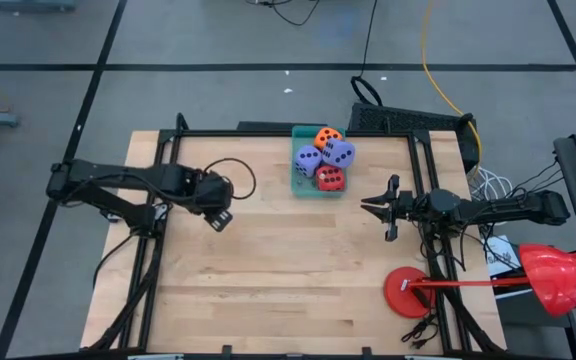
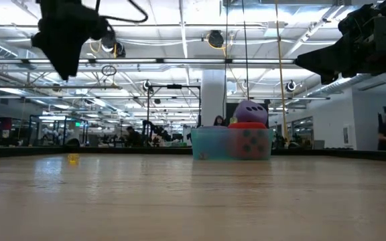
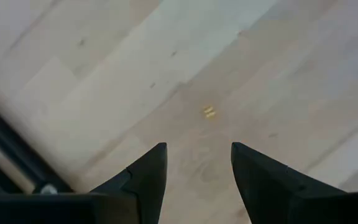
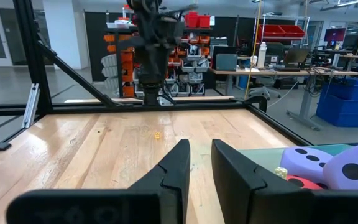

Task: Pick & Place Dice
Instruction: Put the yellow die into the green bin

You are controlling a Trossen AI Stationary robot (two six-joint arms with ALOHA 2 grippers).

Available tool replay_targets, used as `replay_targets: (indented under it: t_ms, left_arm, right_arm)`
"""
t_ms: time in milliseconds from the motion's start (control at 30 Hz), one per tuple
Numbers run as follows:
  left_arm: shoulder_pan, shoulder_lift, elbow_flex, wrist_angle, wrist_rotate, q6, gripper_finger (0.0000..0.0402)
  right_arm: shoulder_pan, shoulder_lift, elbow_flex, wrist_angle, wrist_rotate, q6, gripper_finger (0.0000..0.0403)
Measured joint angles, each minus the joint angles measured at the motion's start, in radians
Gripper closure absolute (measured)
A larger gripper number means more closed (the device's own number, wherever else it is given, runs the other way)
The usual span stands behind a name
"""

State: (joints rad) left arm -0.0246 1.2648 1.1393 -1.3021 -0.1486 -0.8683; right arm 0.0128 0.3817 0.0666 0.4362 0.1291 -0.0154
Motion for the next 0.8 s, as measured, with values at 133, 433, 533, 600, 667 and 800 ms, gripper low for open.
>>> replay_targets:
  t_ms: [133, 433, 533, 600, 667, 800]
  left_arm:
    - [0.001, 0.000, -0.086, 0.047, 0.053, -0.042, 0.0213]
    - [-0.003, 0.031, -0.214, 0.243, 0.167, -0.219, 0.0213]
    - [0.003, 0.080, -0.217, 0.268, 0.171, -0.251, 0.0213]
    - [0.016, 0.125, -0.217, 0.259, 0.177, -0.263, 0.0213]
    - [0.028, 0.168, -0.217, 0.257, 0.193, -0.268, 0.0213]
    - [0.043, 0.228, -0.217, 0.274, 0.217, -0.261, 0.0213]
  right_arm:
    - [0.000, 0.000, 0.000, 0.000, 0.000, 0.000, 0.0344]
    - [0.000, 0.000, 0.000, 0.000, 0.000, 0.000, 0.0343]
    - [0.000, 0.000, 0.000, 0.000, 0.000, 0.000, 0.0344]
    - [0.000, 0.000, 0.000, 0.000, 0.000, 0.000, 0.0344]
    - [0.000, 0.000, 0.000, 0.000, 0.000, 0.000, 0.0344]
    - [0.000, 0.000, 0.000, 0.000, 0.000, 0.000, 0.0344]
